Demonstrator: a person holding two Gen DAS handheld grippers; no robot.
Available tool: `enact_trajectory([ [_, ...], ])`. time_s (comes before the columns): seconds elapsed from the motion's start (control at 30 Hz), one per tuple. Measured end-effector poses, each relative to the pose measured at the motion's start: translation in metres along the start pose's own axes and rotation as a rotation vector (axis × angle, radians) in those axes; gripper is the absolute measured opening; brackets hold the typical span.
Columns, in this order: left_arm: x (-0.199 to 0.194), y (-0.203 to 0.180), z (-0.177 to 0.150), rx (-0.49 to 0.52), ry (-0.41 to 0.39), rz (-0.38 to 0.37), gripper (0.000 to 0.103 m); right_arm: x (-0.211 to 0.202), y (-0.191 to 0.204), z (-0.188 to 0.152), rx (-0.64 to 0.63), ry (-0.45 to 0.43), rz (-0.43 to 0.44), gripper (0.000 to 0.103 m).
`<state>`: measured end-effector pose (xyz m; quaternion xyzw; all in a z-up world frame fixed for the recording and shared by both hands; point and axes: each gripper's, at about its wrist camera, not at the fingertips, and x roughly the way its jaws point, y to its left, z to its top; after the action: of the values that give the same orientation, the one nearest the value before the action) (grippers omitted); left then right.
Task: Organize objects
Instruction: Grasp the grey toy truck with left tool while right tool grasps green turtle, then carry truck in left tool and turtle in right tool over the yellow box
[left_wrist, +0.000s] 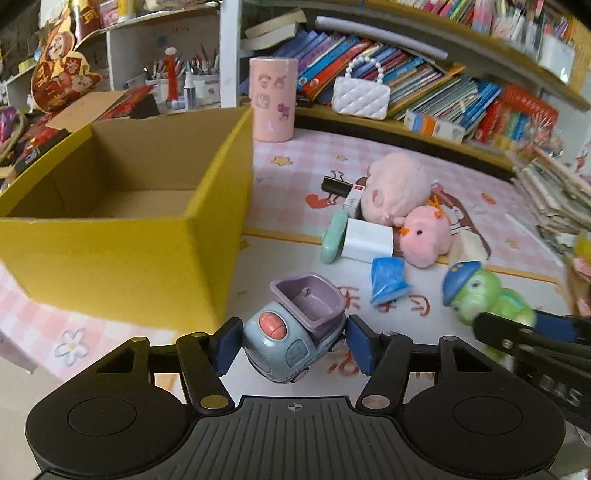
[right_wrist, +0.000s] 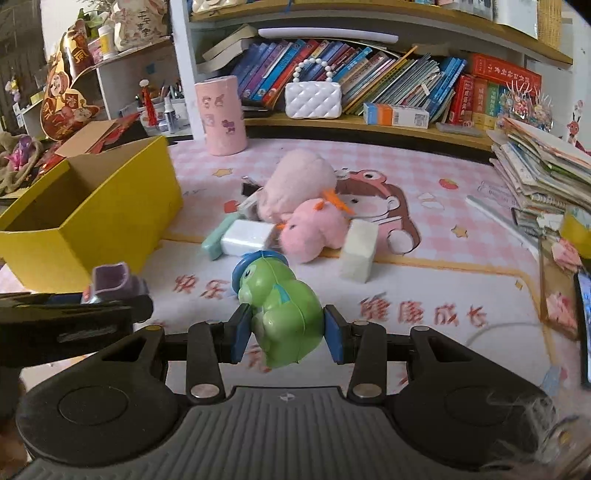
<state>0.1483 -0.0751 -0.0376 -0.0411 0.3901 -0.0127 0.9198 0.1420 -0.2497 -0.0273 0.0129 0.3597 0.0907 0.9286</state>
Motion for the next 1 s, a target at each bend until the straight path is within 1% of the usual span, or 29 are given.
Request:
enact_trajectory([
  [0.07,-0.013,0.014,-0.006,0.001,-0.008,-0.002,0.06,-0.004,0.015,-0.004,0.006,0.014,0.007,0.039],
  [0.2,-0.038,0.054,-0.017,-0.016,-0.031,0.019,0.06,-0.012,0.054,-0.012,0.001,0.028,0.032,0.039],
  [0.37,-0.067,0.11,-0.024,-0.066,-0.059,0.057,0.06,-0.022,0.113,-0.022,-0.036,0.036,0.084,0.039],
  [0.5,-0.087,0.146,-0.035,-0.085,-0.077,0.069,0.06,-0.029,0.155,-0.035,-0.062,0.053,0.123,0.039],
  [0.73,-0.111,0.183,-0.054,-0.056,-0.093,0.058,0.06,-0.043,0.206,-0.054,-0.06,0.047,0.138,0.039],
  [1.0,-0.127,0.21,-0.058,-0.041,-0.131,0.048,0.06,-0.053,0.239,-0.063,-0.062,0.053,0.136,0.039],
])
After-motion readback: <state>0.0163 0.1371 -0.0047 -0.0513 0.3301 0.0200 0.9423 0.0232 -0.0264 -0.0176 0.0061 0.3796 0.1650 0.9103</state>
